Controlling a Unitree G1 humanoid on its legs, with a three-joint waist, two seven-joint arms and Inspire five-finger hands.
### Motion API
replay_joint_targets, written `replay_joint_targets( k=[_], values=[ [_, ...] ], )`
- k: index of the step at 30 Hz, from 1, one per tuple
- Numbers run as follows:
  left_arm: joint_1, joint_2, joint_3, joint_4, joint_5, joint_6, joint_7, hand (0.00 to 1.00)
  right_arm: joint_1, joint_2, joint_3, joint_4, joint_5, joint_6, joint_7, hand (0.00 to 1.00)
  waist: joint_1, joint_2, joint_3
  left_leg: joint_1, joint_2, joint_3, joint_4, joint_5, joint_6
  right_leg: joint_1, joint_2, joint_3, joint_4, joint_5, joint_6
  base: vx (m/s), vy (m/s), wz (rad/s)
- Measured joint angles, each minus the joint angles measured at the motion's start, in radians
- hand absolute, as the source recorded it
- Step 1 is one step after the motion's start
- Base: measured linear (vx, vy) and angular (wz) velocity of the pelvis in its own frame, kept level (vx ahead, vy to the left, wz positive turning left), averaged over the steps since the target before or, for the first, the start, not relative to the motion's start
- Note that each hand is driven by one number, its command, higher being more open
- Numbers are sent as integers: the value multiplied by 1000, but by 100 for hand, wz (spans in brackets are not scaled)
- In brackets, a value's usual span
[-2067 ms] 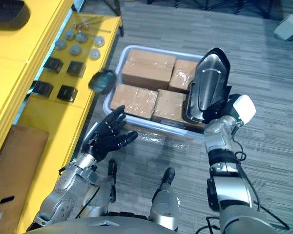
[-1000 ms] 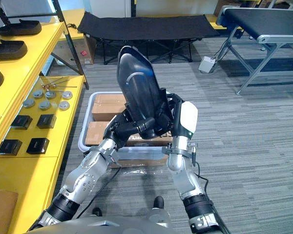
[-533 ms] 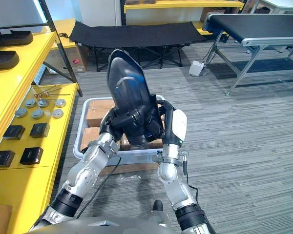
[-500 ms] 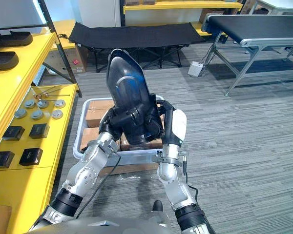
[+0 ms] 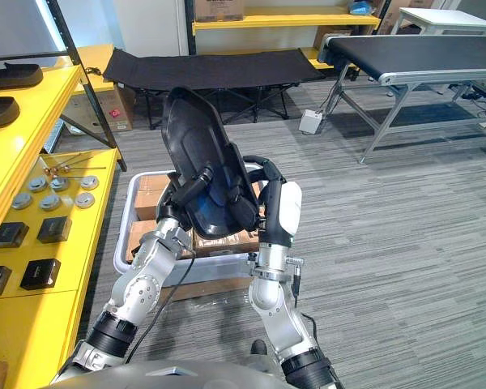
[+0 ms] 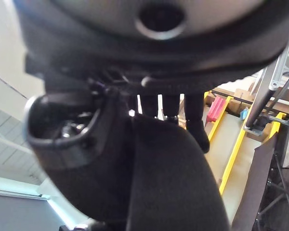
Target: Walk over and take three plastic housings, then place them on the shelf
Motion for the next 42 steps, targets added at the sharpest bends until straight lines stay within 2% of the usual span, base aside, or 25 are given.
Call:
replay_joint_targets(
  k=[4,10,13,16,18,21,23,26,28,33,36,42],
  values=[
    [-7,-9,-22,-5,63,-27,8,0,19,6,-5,-40,63,-3,-16,100,1,-2,-8,9,0,10,0,-5,-1,1,1,11,0,0,0,1,-1,-9],
    [-7,-32,-26,-94,373,-57,134,0,71,31,-98,-156,269,-53,-15,100,-10,0,-12,27,0,29,0,-12,-1,6,5,30,0,-1,-1,-4,-3,-10],
    [-7,-39,-26,-141,550,-70,183,0,71,45,-100,-158,419,-84,60,100,-24,3,-15,29,1,31,0,-16,-2,6,6,32,0,-1,-2,-3,-1,-2],
    [-5,-38,-18,-153,688,-89,231,0,79,53,-108,-159,570,-88,164,100,-24,6,-16,28,3,30,-1,-16,-2,6,9,31,0,-4,-5,0,0,0],
    [4,-38,47,-153,792,-105,302,0,114,94,-156,-184,710,-90,223,100,-24,10,-17,28,10,30,-1,-16,-4,6,16,30,0,-6,-8,0,0,0],
    [28,-41,165,-154,825,-117,372,0,167,119,-249,-197,818,-94,259,100,-25,13,-17,28,14,29,0,-16,-5,7,20,27,0,-7,-9,0,0,0],
    [94,-39,237,-182,829,-145,401,0,213,120,-307,-197,857,-89,279,100,-25,13,-17,28,14,29,0,-16,-6,9,19,26,0,-7,-9,0,0,0],
    [193,-37,265,-215,815,-187,398,0,259,121,-323,-197,863,-68,317,100,-22,12,-16,27,14,23,0,-18,-8,15,17,11,-1,-8,-9,13,0,8],
    [227,-29,265,-233,786,-198,367,0,265,121,-322,-196,856,-44,337,100,-14,10,-15,26,14,19,0,-19,-8,19,16,6,-1,-9,-9,-10,-3,9],
    [343,-28,261,-359,644,-247,220,0,268,125,-325,-196,802,-18,374,100,-1,12,-13,7,16,-7,0,-19,-7,19,13,-24,-2,-19,-8,-10,-8,14],
    [397,-27,277,-412,620,-271,166,0,275,125,-330,-196,803,-5,375,100,2,21,-8,-1,16,-27,0,-18,-6,22,12,-40,-1,-21,-7,2,-5,14],
    [404,-26,332,-417,622,-288,130,0,276,118,-330,-196,803,23,397,100,7,33,4,-14,16,-48,1,-16,-5,24,10,-58,-1,-23,-5,-1,1,10]
  ],
)
